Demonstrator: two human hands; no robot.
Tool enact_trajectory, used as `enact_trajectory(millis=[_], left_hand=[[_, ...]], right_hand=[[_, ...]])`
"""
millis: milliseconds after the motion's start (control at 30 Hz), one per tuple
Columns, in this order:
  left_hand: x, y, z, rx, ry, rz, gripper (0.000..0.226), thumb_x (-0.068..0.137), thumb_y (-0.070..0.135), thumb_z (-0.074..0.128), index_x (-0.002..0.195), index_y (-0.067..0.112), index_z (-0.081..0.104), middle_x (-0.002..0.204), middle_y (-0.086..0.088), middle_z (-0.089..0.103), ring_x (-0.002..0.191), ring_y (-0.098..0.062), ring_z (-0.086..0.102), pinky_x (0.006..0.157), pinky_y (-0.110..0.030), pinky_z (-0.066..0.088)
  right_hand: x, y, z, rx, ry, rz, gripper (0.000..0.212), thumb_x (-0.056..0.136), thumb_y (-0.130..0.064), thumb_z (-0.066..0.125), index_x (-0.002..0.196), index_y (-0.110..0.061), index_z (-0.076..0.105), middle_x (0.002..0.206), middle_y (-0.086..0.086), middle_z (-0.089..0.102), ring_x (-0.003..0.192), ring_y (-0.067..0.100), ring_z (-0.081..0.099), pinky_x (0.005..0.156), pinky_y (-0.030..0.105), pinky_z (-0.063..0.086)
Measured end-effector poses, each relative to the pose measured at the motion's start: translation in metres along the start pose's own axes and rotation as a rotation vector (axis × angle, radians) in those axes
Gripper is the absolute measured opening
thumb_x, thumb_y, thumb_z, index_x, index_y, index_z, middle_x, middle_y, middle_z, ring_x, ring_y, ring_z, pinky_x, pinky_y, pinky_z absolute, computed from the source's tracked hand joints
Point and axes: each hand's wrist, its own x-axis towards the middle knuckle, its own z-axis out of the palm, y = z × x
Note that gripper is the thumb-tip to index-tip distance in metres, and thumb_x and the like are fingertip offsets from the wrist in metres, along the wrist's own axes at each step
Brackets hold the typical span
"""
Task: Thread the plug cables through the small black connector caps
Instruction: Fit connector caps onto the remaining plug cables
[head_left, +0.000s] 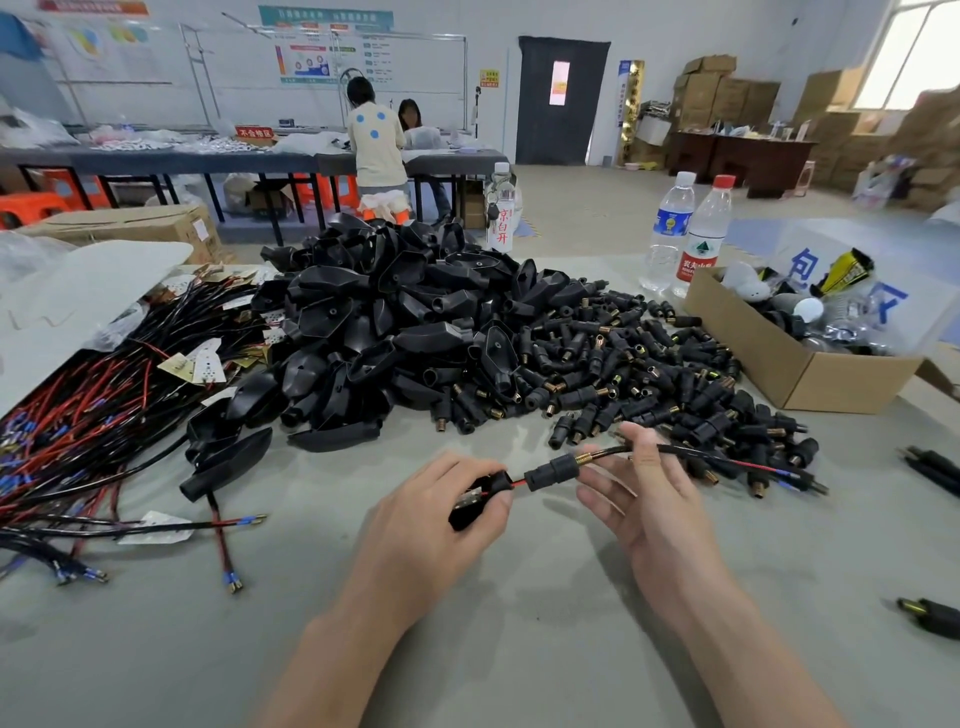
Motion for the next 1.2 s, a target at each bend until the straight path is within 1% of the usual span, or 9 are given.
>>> enact_trajectory(millis=[167, 333, 600, 700, 867, 933, 1033, 1100, 1200], left_hand=[[0.0007, 0.0018, -0.0013, -0.014, 0.016, -0.001, 0.024, 0.089, 0.057, 0.048, 0.107, 0.044, 0.059, 0.098, 0.02, 0.057, 0.085, -0.007, 0.059, 0.072, -0.035, 0.052], [-0.0002, 0.0021, -0.0026, 0.036, -0.008, 0.032, 0.02, 0.09, 0.055, 0.048, 0.105, 0.045, 0.056, 0.096, 0.021, 0.054, 0.082, -0.006, 0.056, 0.067, -0.031, 0.052], [-0.0002, 0.0017, -0.0027, 0.074, -0.024, 0.053, 0.021, 0.091, 0.055, 0.048, 0.108, 0.045, 0.056, 0.097, 0.021, 0.055, 0.082, -0.001, 0.054, 0.066, -0.026, 0.051], [0.0003, 0.0015, -0.0021, 0.066, -0.019, 0.047, 0.019, 0.091, 0.053, 0.05, 0.107, 0.045, 0.056, 0.097, 0.021, 0.056, 0.085, -0.002, 0.055, 0.067, -0.028, 0.051], [-0.0005, -0.0023, 0.0006, -0.016, -0.048, -0.015, 0.026, 0.085, 0.059, 0.052, 0.11, 0.05, 0.052, 0.103, 0.03, 0.062, 0.096, 0.003, 0.06, 0.078, -0.03, 0.053], [-0.0003, -0.0045, 0.0023, -0.099, -0.058, -0.068, 0.028, 0.081, 0.062, 0.055, 0.106, 0.049, 0.052, 0.099, 0.029, 0.064, 0.089, 0.002, 0.063, 0.077, -0.033, 0.054], [0.0012, -0.0053, 0.0037, -0.203, -0.091, -0.11, 0.03, 0.08, 0.06, 0.059, 0.103, 0.042, 0.058, 0.075, 0.018, 0.064, 0.06, -0.006, 0.056, 0.06, -0.038, 0.052], [0.0017, -0.0061, 0.0036, -0.25, -0.085, -0.133, 0.03, 0.078, 0.06, 0.062, 0.103, 0.041, 0.061, 0.067, 0.016, 0.061, 0.055, -0.009, 0.051, 0.055, -0.033, 0.045], [0.0023, -0.0069, 0.0033, -0.277, -0.068, -0.152, 0.031, 0.078, 0.058, 0.064, 0.103, 0.041, 0.064, 0.069, 0.015, 0.063, 0.056, -0.008, 0.052, 0.057, -0.028, 0.044]], right_hand=[[-0.0061, 0.0076, 0.0062, -0.065, -0.16, 0.06, 0.036, 0.082, -0.022, 0.069, 0.114, -0.006, 0.068, 0.101, 0.013, 0.073, 0.088, 0.019, 0.072, 0.074, 0.023, 0.058], [-0.0079, 0.0066, 0.007, -0.178, -0.155, 0.026, 0.037, 0.086, -0.034, 0.064, 0.114, -0.011, 0.069, 0.106, 0.01, 0.076, 0.097, 0.025, 0.074, 0.073, 0.024, 0.059], [-0.0076, 0.008, 0.0085, -0.186, -0.072, -0.001, 0.036, 0.087, -0.044, 0.06, 0.107, -0.015, 0.067, 0.095, 0.015, 0.077, 0.085, 0.031, 0.076, 0.063, 0.025, 0.059], [-0.0076, 0.0086, 0.0089, -0.109, -0.126, 0.055, 0.041, 0.082, -0.042, 0.067, 0.11, -0.012, 0.066, 0.096, 0.012, 0.076, 0.086, 0.031, 0.075, 0.065, 0.028, 0.059], [-0.0093, 0.0099, 0.0084, -0.071, -0.272, 0.098, 0.038, 0.079, -0.023, 0.072, 0.112, -0.006, 0.065, 0.103, 0.017, 0.074, 0.09, 0.023, 0.073, 0.071, 0.026, 0.059], [-0.0089, 0.009, 0.008, -0.048, -0.277, 0.093, 0.036, 0.08, -0.019, 0.07, 0.112, -0.005, 0.064, 0.106, 0.016, 0.075, 0.091, 0.023, 0.073, 0.071, 0.026, 0.059], [-0.0083, 0.0084, 0.0086, -0.025, -0.287, 0.078, 0.035, 0.08, -0.016, 0.068, 0.113, -0.004, 0.062, 0.109, 0.016, 0.074, 0.093, 0.022, 0.073, 0.072, 0.026, 0.059], [-0.0084, 0.0084, 0.0083, -0.024, -0.302, 0.063, 0.033, 0.081, -0.014, 0.066, 0.112, -0.003, 0.062, 0.11, 0.015, 0.074, 0.093, 0.021, 0.074, 0.073, 0.025, 0.059], [-0.009, 0.0075, 0.0081, -0.041, -0.33, 0.044, 0.03, 0.082, -0.013, 0.066, 0.11, -0.004, 0.063, 0.112, 0.014, 0.074, 0.096, 0.022, 0.073, 0.075, 0.025, 0.059]])
